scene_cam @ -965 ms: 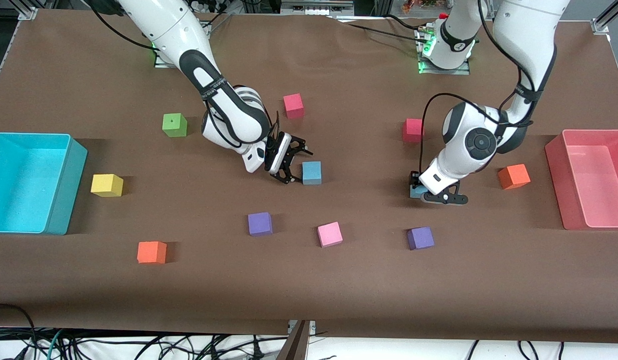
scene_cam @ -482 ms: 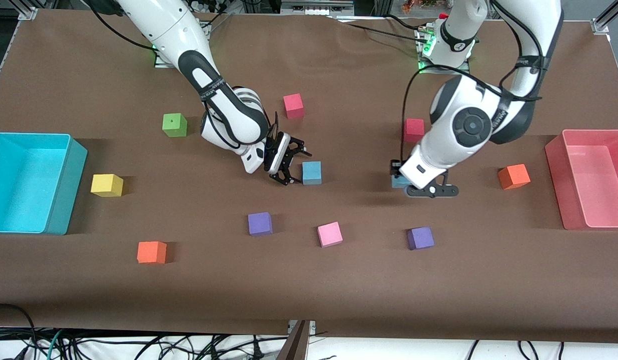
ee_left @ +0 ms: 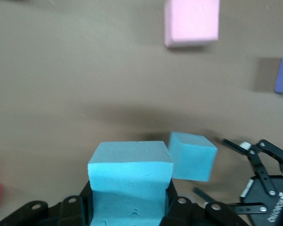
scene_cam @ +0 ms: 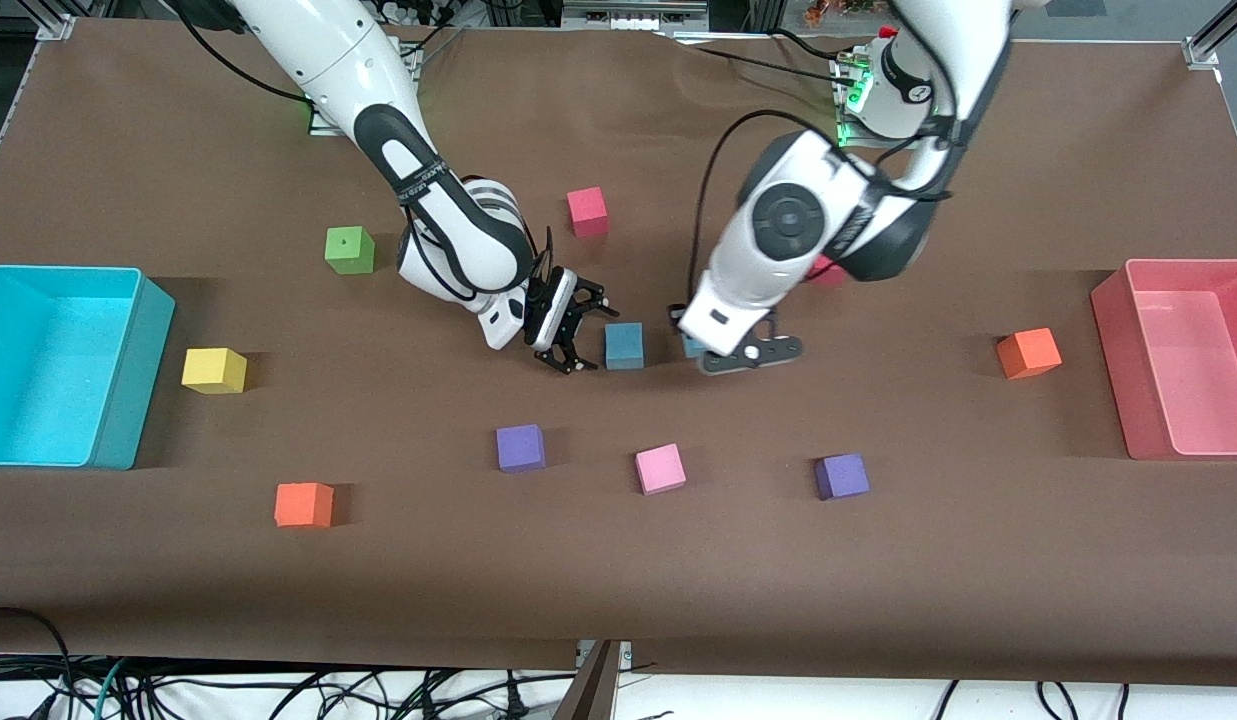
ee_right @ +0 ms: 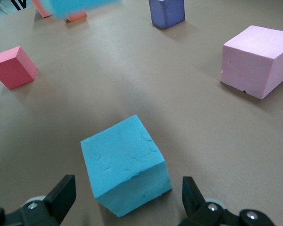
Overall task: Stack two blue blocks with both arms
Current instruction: 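Carry the held cube with the left gripper toward the first cube, then lower the held cube onto the first light blue cube with the left gripper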
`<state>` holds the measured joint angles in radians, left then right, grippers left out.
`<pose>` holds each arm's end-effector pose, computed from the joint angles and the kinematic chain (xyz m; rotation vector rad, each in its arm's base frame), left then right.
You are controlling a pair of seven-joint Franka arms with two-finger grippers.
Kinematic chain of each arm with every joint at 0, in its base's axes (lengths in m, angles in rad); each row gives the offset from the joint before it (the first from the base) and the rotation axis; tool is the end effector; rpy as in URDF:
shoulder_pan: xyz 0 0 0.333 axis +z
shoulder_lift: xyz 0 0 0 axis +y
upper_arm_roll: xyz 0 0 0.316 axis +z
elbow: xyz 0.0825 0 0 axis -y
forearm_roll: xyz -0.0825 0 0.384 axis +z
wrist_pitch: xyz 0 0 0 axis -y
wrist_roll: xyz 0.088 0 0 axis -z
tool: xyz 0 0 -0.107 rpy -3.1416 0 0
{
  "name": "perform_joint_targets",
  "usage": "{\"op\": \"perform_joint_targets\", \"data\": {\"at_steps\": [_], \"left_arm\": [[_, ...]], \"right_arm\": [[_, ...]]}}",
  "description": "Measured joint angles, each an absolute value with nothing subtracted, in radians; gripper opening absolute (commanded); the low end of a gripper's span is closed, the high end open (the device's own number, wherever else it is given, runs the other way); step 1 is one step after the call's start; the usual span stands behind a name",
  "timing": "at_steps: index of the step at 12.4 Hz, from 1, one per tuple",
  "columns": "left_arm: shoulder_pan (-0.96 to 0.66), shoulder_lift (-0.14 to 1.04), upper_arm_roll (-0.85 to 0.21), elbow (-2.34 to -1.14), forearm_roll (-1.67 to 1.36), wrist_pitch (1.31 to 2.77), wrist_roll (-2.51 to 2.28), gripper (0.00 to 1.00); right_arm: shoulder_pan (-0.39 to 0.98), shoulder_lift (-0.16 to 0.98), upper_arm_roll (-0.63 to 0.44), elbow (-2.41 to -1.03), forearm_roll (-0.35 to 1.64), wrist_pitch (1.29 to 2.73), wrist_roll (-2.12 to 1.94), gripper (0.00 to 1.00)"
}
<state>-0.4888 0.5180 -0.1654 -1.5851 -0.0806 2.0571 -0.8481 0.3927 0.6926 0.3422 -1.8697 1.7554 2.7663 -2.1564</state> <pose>0.5491 -0.4078 0.3365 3.0264 0.3846 -0.2038 0.4875 0.3761 0.1459 -2.0265 -1.2483 -0.7718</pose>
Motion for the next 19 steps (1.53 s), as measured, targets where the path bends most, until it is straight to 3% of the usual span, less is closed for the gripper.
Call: {"op": "perform_joint_targets", "data": {"at_steps": [6,15,16,17,18,19], "left_arm": [[-0.607,0.703,-0.13,-1.42,-0.081,2.061,-0.997,0.0],[-0.654,0.744,-0.112,-1.368,-0.081,2.061,-1.034,0.0],[-0.657,0.749,-0.109,-1.366,-0.081,2.061,-1.034,0.23],[-0.658,0.754,-0.106,-1.364,-0.081,2.061,-1.035,0.89],[-0.659,0.759,-0.103,-1.363,-0.081,2.061,-1.035,1.0],[-0.659,0.76,-0.102,-1.362,-0.081,2.061,-1.036,1.0]], "right_arm": [[0.393,0.703,0.341,-1.871,1.757,2.766,-2.171,1.0],[0.392,0.703,0.339,-1.871,1.758,2.766,-2.172,1.0],[0.392,0.703,0.339,-1.871,1.758,2.766,-2.172,1.0],[0.392,0.703,0.339,-1.871,1.758,2.766,-2.172,1.0],[0.392,0.703,0.338,-1.871,1.758,2.766,-2.172,1.0],[0.392,0.703,0.338,-1.871,1.758,2.766,-2.172,1.0]]}}
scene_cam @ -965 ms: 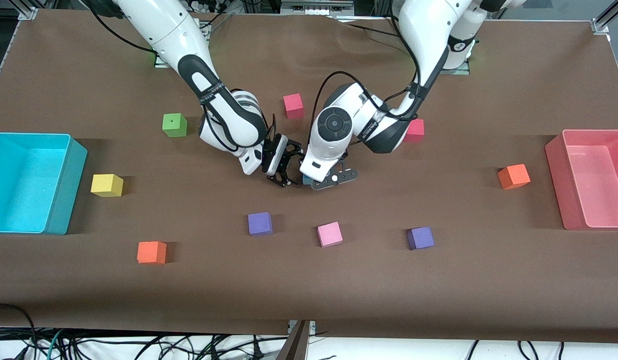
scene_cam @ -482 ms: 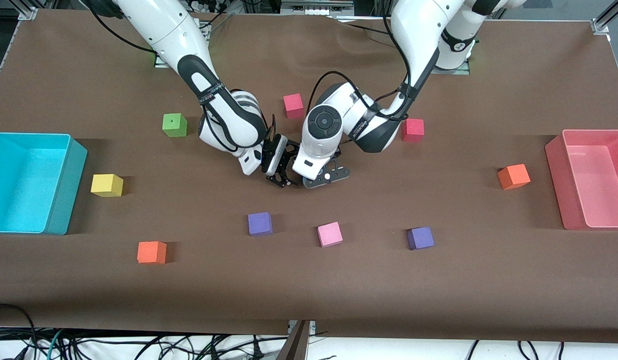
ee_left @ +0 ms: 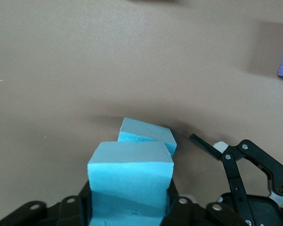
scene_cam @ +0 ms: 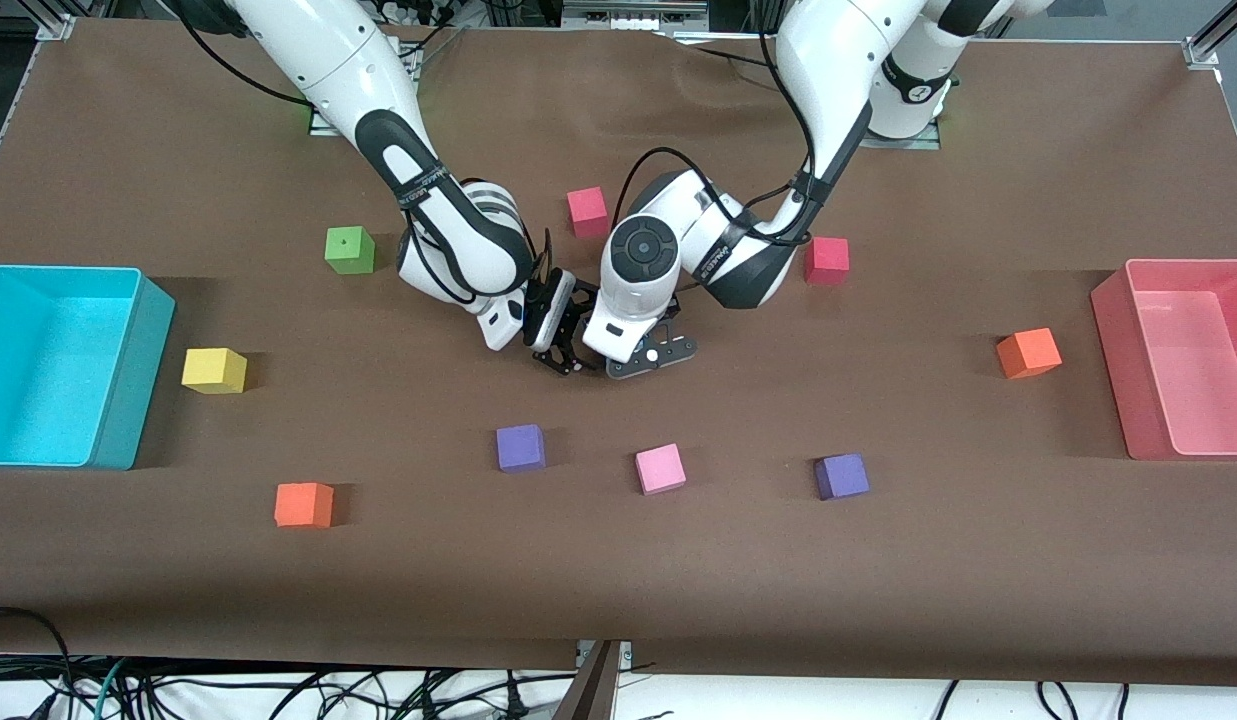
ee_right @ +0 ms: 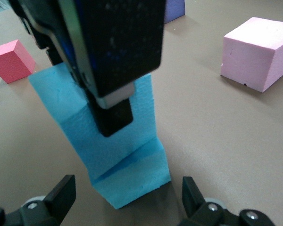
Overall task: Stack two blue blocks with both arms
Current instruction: 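Lower the held cube onto the first light blue cube with the left gripper, then open the left gripper and raise it while the right gripper withdraws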
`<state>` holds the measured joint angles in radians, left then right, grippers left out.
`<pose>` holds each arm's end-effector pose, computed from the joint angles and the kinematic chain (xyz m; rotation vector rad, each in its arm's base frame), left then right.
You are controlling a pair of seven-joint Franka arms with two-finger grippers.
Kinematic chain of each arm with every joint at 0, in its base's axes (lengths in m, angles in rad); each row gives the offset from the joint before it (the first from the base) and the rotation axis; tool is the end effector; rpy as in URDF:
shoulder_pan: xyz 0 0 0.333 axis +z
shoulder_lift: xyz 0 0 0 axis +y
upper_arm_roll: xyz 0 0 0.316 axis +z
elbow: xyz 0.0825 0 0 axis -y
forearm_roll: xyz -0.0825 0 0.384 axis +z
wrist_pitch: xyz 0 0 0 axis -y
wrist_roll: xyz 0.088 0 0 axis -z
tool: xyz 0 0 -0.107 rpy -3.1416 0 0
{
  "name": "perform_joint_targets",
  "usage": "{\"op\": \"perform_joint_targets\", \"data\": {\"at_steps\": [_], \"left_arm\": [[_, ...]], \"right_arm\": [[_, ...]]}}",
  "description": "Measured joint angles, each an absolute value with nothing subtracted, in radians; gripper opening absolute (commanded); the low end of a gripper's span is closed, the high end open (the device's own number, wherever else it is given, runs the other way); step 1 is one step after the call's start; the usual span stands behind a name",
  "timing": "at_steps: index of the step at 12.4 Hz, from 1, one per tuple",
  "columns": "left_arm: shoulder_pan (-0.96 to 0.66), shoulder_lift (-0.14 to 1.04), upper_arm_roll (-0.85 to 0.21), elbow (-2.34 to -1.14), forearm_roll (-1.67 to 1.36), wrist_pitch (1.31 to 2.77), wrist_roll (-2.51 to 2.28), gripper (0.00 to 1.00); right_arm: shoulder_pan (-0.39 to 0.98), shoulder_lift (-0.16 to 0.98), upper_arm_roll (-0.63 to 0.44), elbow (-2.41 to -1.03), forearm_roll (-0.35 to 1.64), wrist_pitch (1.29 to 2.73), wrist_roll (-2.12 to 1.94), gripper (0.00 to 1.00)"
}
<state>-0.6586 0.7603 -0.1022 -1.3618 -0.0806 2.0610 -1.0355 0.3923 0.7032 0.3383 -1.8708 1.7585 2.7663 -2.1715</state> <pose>0.5361 -0.4947 0.2646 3.0459 0.5240 -0.2268 0.4865 0.3731 0.1387 -2.0300 -1.2572 -0.7662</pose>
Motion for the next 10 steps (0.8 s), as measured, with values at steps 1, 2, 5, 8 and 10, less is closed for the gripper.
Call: {"op": "perform_joint_targets", "data": {"at_steps": [1,2,5,8,10], "left_arm": [[-0.659,0.761,-0.101,-1.362,-0.081,2.061,-1.036,1.0],[-0.659,0.761,-0.101,-1.362,-0.081,2.061,-1.037,1.0],[-0.659,0.761,-0.098,-1.355,-0.081,2.061,-1.038,1.0],[-0.657,0.738,-0.07,-1.326,-0.081,2.01,-1.029,1.0],[-0.627,0.681,-0.043,-1.318,-0.08,1.907,-0.95,1.0]], "right_arm": [[0.392,0.703,0.338,-1.871,1.759,2.766,-2.172,1.0],[0.392,0.703,0.338,-1.871,1.759,2.766,-2.172,1.0],[0.388,0.703,0.337,-1.873,1.759,2.767,-2.172,1.0],[0.372,0.681,0.331,-1.896,1.76,2.767,-2.172,1.0],[0.358,0.613,0.331,-1.963,1.766,2.764,-2.143,1.0]]}}
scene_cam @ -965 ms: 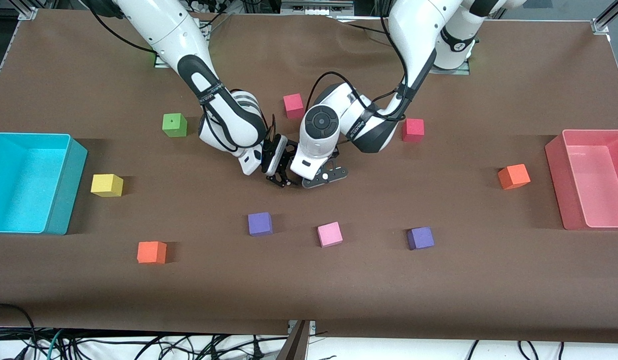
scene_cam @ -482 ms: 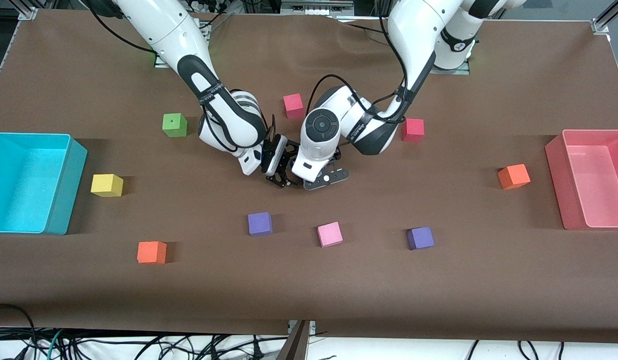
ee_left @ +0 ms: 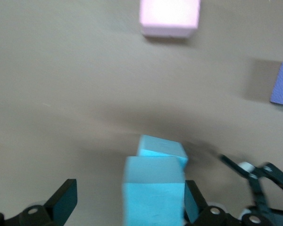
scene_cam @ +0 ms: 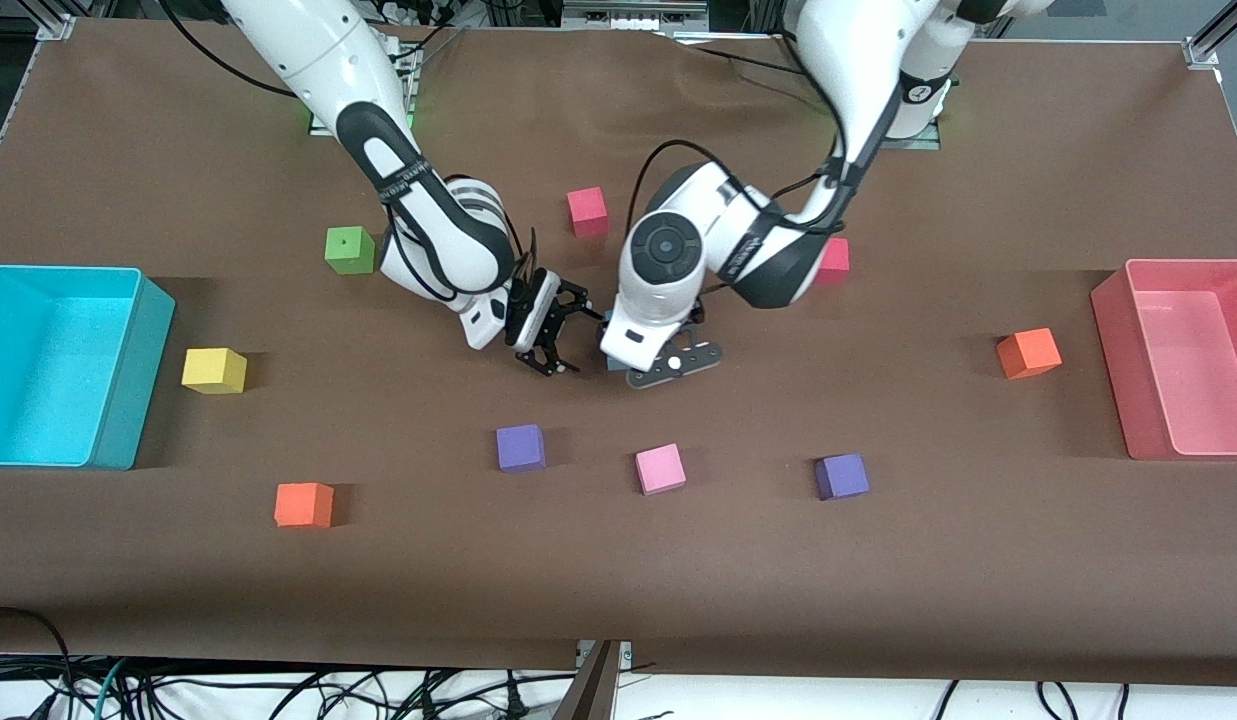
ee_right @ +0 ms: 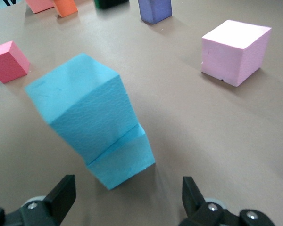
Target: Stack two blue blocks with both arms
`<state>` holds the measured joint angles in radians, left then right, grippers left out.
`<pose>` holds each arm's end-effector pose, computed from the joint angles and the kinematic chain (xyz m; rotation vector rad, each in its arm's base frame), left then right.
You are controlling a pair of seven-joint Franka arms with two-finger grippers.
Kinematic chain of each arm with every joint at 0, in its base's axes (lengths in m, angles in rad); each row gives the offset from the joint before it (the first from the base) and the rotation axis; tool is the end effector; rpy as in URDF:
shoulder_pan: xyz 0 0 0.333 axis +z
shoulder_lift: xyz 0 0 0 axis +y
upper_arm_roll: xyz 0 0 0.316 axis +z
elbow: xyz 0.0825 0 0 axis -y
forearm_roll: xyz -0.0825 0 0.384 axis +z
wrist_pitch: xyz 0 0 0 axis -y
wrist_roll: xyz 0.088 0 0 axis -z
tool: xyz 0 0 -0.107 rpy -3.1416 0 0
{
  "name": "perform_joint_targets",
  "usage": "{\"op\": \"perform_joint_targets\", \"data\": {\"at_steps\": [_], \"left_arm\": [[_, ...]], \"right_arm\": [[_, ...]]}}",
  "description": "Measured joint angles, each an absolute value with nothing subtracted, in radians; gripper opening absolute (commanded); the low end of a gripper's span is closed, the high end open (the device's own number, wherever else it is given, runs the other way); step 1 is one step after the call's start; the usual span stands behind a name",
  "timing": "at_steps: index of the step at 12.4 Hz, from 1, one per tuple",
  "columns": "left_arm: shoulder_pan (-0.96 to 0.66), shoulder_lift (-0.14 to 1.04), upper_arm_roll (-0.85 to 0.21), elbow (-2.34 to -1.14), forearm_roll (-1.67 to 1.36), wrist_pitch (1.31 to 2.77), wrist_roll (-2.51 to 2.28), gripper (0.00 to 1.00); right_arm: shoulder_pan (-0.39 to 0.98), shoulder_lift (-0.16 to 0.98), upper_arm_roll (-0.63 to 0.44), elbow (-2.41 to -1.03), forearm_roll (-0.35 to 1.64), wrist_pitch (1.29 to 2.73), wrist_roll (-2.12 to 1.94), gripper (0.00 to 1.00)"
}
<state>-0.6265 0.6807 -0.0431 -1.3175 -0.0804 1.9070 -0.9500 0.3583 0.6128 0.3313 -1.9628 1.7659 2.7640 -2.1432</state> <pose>0.5688 -0.4489 0.3287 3.0898 0.4967 -0.2139 0.4838 0.3433 0.1590 -2.0782 -1.2193 -0.7661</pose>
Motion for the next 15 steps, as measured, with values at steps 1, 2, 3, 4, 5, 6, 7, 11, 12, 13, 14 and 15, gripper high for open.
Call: {"op": "perform_joint_targets", "data": {"at_steps": [1,2,3,4,5,6,7,11,12,13,14,15], "left_arm": [[-0.593,0.645,-0.037,-1.318,-0.08,1.859,-0.9,1.0],[-0.551,0.608,-0.035,-1.322,-0.08,1.823,-0.868,1.0],[-0.507,0.566,-0.034,-1.337,-0.08,1.805,-0.846,1.0],[-0.457,0.518,-0.032,-1.365,-0.08,1.796,-0.812,1.0],[-0.405,0.464,-0.031,-1.405,-0.08,1.791,-0.747,1.0],[-0.348,0.405,-0.031,-1.453,-0.08,1.785,-0.655,1.0],[-0.289,0.347,-0.031,-1.496,-0.079,1.767,-0.555,1.0],[-0.125,0.189,-0.031,-1.565,-0.019,1.665,-0.201,1.0],[-0.119,0.165,-0.031,-1.569,0.009,1.652,-0.155,1.0],[-0.118,0.144,-0.034,-1.571,0.023,1.625,-0.13,1.0],[-0.118,0.126,-0.037,-1.573,0.03,1.593,-0.123,1.0],[-0.117,0.115,-0.039,-1.576,0.032,1.571,-0.118,1.0]], "right_arm": [[0.355,0.568,0.331,-2.01,1.769,2.758,-2.086,1.0],[0.355,0.519,0.331,-2.059,1.77,2.751,-2.005,1.0],[0.355,0.473,0.332,-2.104,1.77,2.734,-1.916,1.0],[0.355,0.426,0.332,-2.147,1.77,2.71,-1.825,1.0],[0.354,0.386,0.331,-2.181,1.77,2.686,-1.742,1.0],[0.35,0.353,0.331,-2.211,1.769,2.661,-1.671,1.0],[0.34,0.332,0.331,-2.234,1.769,2.628,-1.611,1.0],[0.24,0.285,0.325,-2.263,1.627,2.414,-1.362,1.0],[0.209,0.273,0.317,-2.263,1.548,2.353,-1.288,1.0],[0.189,0.26,0.294,-2.263,1.447,2.295,-1.203,1.0],[0.176,0.246,0.26,-2.262,1.335,2.237,-1.118,1.0],[0.162,0.235,0.225,-2.256,1.221,2.185,-1.049,1.0]]}}
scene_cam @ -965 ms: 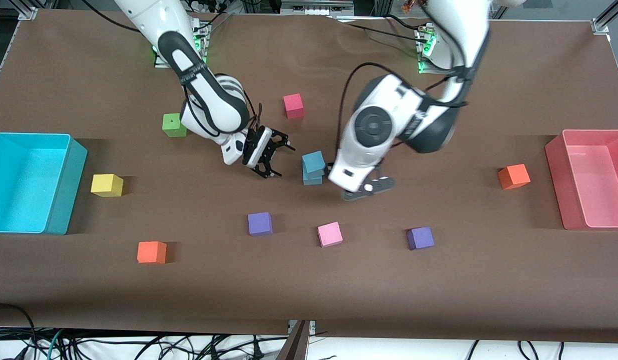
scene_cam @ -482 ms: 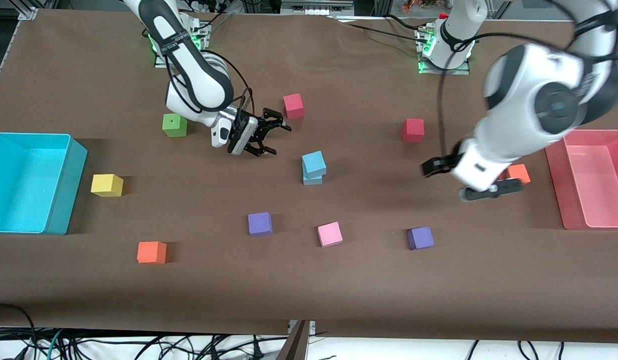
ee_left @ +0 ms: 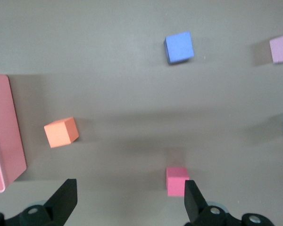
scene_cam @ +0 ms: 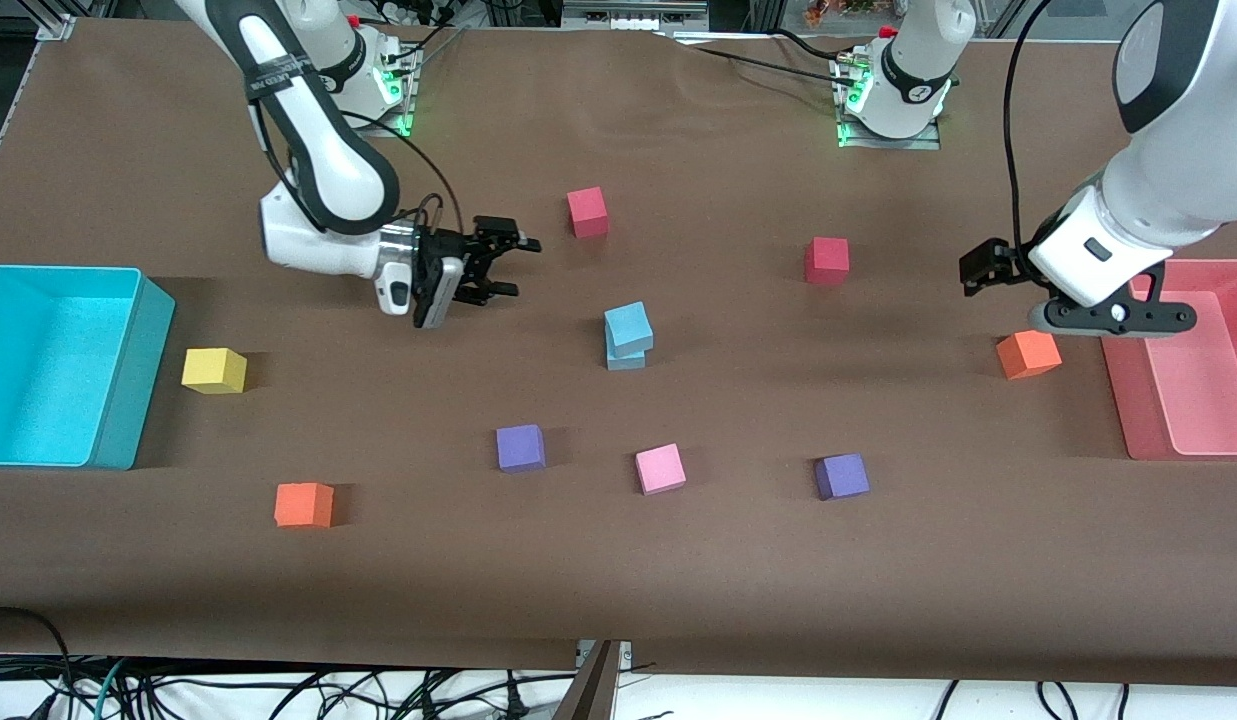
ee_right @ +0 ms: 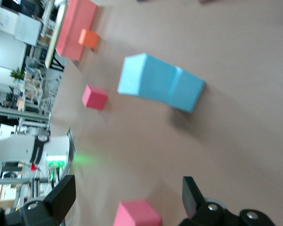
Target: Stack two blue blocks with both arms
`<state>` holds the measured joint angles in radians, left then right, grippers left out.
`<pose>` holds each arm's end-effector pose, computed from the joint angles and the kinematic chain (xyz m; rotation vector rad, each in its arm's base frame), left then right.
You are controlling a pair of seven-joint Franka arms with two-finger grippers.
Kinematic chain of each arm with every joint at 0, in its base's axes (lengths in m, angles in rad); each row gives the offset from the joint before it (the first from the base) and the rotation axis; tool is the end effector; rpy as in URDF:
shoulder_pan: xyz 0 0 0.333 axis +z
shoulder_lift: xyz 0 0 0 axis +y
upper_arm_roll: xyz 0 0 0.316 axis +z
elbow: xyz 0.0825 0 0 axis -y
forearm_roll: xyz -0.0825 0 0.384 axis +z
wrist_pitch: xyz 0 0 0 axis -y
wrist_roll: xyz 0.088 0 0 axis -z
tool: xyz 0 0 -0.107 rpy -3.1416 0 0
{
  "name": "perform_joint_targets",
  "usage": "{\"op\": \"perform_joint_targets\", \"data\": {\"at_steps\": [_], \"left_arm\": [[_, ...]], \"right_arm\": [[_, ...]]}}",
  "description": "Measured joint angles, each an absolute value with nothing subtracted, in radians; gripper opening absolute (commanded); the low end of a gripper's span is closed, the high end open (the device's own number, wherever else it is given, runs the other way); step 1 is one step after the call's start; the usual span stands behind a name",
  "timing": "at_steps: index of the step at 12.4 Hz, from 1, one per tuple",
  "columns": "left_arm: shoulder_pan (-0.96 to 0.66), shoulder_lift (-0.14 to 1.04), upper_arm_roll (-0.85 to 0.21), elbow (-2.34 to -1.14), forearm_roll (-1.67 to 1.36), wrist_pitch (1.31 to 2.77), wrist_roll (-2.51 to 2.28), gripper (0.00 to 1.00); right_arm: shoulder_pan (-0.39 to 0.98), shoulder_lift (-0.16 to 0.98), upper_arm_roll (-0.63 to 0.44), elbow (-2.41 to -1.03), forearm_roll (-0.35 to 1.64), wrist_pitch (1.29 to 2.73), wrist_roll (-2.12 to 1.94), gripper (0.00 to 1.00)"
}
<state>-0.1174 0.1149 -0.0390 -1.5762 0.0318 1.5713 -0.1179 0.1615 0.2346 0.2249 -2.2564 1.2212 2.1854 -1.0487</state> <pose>0.5775 -0.0865 0.5566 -3.0925 0.0625 0.1778 0.4716 0.2300 0.2565 -2.1263 -0.5586 -0.0425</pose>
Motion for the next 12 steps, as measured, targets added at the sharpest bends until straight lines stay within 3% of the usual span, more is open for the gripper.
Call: {"op": "perform_joint_targets", "data": {"at_steps": [6,9,12], "left_arm": [[-0.107,0.098,-0.044,-1.582,0.032,1.541,-0.11,1.0],[-0.107,0.097,-0.051,-1.582,0.032,1.534,-0.11,1.0],[-0.106,0.096,-0.046,-1.57,0.032,1.534,-0.11,1.0]], "right_arm": [[0.126,0.222,0.007,-2.149,0.513,2.035,-0.703,1.0],[0.12,0.213,-0.057,-2.001,0.219,1.91,-0.518,1.0],[0.117,0.19,-0.062,-1.8,0.089,1.74,-0.309,1.0]]}}
